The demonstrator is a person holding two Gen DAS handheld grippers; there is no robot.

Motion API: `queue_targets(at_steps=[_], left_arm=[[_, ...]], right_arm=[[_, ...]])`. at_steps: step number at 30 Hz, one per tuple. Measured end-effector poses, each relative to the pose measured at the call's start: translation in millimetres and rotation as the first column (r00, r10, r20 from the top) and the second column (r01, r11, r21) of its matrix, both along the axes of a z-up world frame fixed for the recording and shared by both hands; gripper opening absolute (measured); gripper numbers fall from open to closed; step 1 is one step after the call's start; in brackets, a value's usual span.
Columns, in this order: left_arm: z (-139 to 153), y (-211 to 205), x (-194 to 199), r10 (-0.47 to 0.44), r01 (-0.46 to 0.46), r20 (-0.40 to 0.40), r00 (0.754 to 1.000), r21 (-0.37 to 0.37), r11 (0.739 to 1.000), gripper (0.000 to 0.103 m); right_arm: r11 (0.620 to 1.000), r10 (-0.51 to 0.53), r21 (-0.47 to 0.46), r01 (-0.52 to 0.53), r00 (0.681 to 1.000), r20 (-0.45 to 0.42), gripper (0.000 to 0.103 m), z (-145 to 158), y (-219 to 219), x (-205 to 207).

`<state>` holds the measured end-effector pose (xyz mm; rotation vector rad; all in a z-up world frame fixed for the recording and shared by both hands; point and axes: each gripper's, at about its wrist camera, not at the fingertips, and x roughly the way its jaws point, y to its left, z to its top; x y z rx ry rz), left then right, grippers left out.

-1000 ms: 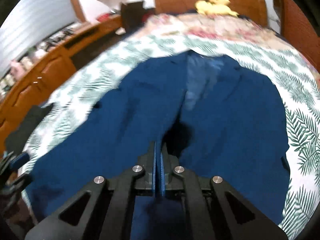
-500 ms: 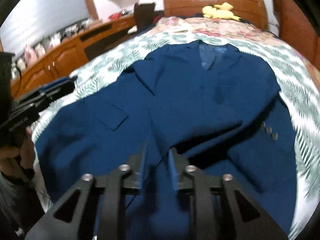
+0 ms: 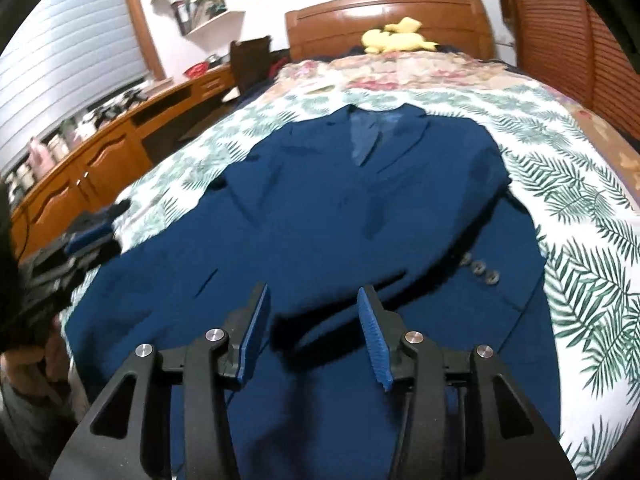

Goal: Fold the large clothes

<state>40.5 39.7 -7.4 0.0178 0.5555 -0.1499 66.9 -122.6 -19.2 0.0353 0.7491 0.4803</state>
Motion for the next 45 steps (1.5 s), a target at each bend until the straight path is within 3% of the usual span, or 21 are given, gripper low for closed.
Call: queue_targets(at_steps=[7, 14, 15, 17, 18, 25, 33, 34, 36, 37, 38, 45], left_arm=[[-3, -6, -3, -0.015, 0.015, -0.007, 1.0, 0.01, 1.0, 0.039], [-2, -5, -6, -0.012, 0.012, -0.009, 1.0, 0.013, 1.0, 0.039], [-2, -5, -7, -0.01, 0.01, -0.008, 1.0, 0.012, 1.0, 0.039], [0, -4, -9, -0.007, 0.007, -0.007, 1.0, 0.011, 1.0, 0.039], [0, -4, -9, -0.006, 0.006, -0.007, 1.0, 0.011, 1.0, 0.039], [4, -5, -17, 0.003, -0.003, -0.004, 1.0, 0.009, 1.0, 0.039], [1, -7, -28, 0.011, -0.01, -0.014, 1.0, 0.026, 1.0, 0.039], [1, -7, -29, 0.011, -0.01, -0.015, 1.0, 0.029, 1.0, 0.039], [0, -8, -32, 0.011, -0.01, -0.016, 1.0, 0.034, 0.999, 0.039], [0, -8, -33, 0.011, -0.01, -0.017, 1.0, 0.035, 0.999, 0.039], [0, -7, -33, 0.011, -0.01, -0.017, 1.0, 0.037, 0.999, 0.039], [-4, -8, -40, 0.008, -0.006, -0.031, 0.999, 0.05, 0.999, 0.039]], right_arm=[[0.996, -0.067, -0.056, 0.065, 0.997, -0.027, 0.046, -11, 2, 36], [0.995, -0.07, -0.082, 0.058, 0.987, -0.144, 0.046, -42, 0, 55], [0.996, -0.061, -0.073, 0.051, 0.987, -0.146, 0.044, -43, -1, 54], [0.999, -0.017, -0.041, 0.011, 0.988, -0.153, 0.008, -42, 0, 51], [0.999, -0.003, -0.035, -0.002, 0.989, -0.15, 0.002, -42, 1, 50], [0.995, 0.1, 0.007, -0.1, 0.995, -0.013, 0.0, -11, 18, 16], [0.998, 0.054, -0.044, -0.053, 0.998, 0.033, 0.0, -3, 16, 10], [0.998, 0.041, -0.055, -0.039, 0.999, 0.031, 0.002, -5, 15, 13], [0.995, -0.005, -0.103, 0.009, 0.999, 0.033, 0.03, -9, 14, 21], [0.993, -0.021, -0.112, 0.025, 0.999, 0.032, 0.058, -12, 12, 24], [0.994, -0.032, -0.101, 0.035, 0.999, 0.031, 0.065, -15, 8, 29], [0.995, -0.055, -0.086, 0.046, 0.993, -0.106, 0.066, -43, -2, 56]])
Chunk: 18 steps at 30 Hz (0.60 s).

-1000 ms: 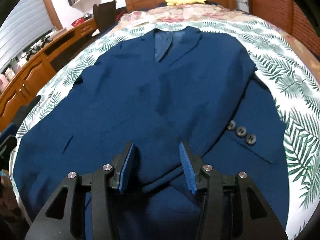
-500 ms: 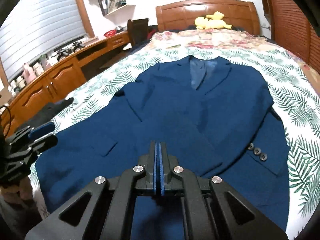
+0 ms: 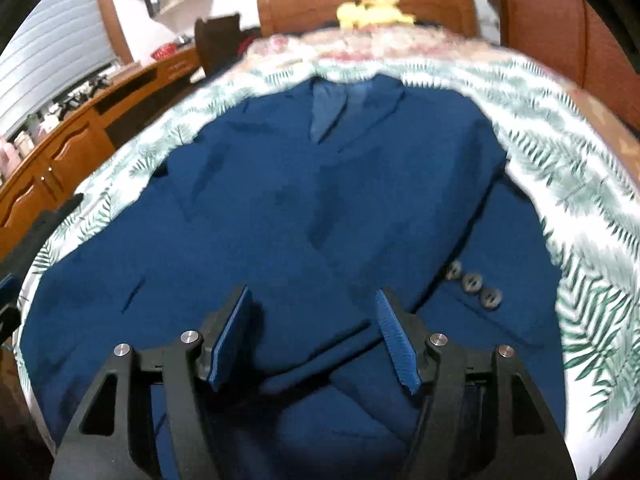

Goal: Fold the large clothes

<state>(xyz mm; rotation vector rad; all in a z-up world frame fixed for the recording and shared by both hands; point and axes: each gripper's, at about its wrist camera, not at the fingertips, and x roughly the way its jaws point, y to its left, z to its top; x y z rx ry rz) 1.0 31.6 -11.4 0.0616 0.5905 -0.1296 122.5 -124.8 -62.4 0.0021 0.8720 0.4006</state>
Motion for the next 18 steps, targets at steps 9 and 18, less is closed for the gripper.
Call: queue_targets(at_steps=[9, 18], left_arm=[[0, -1, -2, -0.001, 0.001, -0.003, 1.0, 0.007, 1.0, 0.039], [2, 3, -7, 0.01, -0.01, 0.005, 1.0, 0.002, 1.0, 0.039]], right_arm=[[0.996, 0.078, 0.033, -0.078, 0.997, 0.005, 0.008, 1, 7, -8], [0.978, 0.17, 0.092, -0.185, 0.974, 0.153, 0.007, 45, 30, -59]])
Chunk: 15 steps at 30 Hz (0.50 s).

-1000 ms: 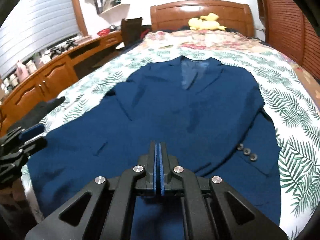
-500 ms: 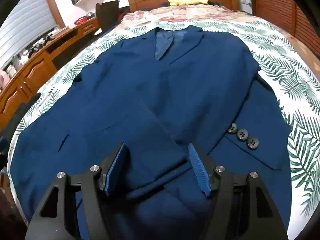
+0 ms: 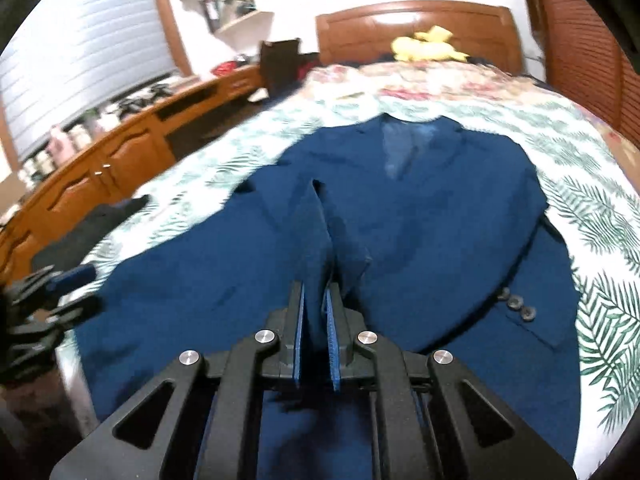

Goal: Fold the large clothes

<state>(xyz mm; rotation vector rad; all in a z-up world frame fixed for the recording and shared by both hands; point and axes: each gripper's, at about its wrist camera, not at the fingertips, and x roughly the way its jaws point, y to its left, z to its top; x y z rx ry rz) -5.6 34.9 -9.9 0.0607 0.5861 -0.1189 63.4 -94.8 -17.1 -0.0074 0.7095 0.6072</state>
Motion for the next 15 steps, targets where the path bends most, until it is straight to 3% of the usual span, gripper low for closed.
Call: queue_targets(at_steps=[10, 15], left_arm=[[6, 7, -8, 0.029, -0.029, 0.016, 0.999, -0.018, 0.999, 0.039], [3, 0, -7, 0.02, -0.02, 0.009, 1.0, -0.025, 0.999, 0.039]], right_arm=[[0.986, 0.147, -0.072, -0.15, 0.988, -0.037, 0.011, -11, 40, -55], [0.982, 0.17, -0.082, -0.172, 0.985, -0.041, 0.042, -13, 39, -68]])
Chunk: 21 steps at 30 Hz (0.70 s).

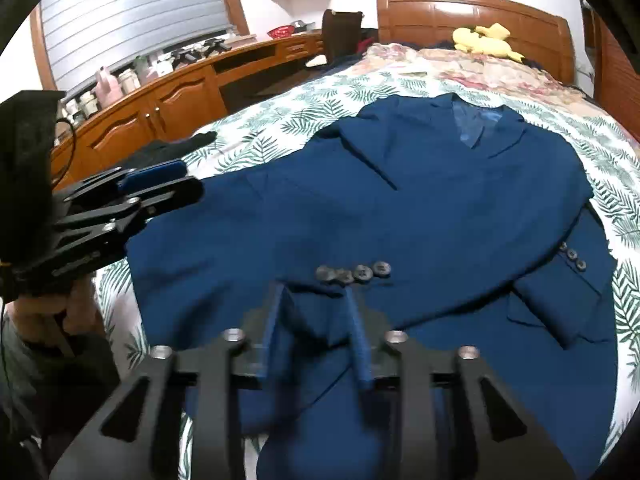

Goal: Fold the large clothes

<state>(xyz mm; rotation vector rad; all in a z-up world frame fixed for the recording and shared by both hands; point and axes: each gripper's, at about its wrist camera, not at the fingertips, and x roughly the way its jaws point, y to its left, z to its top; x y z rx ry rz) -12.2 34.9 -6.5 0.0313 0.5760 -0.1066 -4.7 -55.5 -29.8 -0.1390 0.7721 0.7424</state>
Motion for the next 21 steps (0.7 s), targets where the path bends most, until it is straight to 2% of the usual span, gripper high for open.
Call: queue_targets(at_steps=[1, 11, 17, 21], left_arm=[[0, -1, 0, -0.004, 0.004, -0.001, 1.0, 0.001, 1.0, 0.039], [-17, -21, 28, -0.033, 0.033, -0.062, 0.998, -0.005, 0.999, 0.039], [-38, -20, 54, -0.012, 0.009, -0.15, 0.989, -0.019, 1.0, 0.039], [-55, -18, 68, 0.004, -0.008, -0.237, 0.972, -0.015, 1.0, 0.039]], right_arm=[[1.0, -0.004, 0.002, 0.004, 1.0, 0.007, 0.048, 1, -3, -2], [0.994, -0.113, 0.0, 0.113, 0.993, 0.033, 0.049, 9, -48, -2], [0.986, -0.162, -0.026, 0.162, 0.986, 0.03, 0.049, 4, -71, -1], [0.983, -0.177, -0.046, 0.178, 0.984, 0.027, 0.049, -1, -83, -1]])
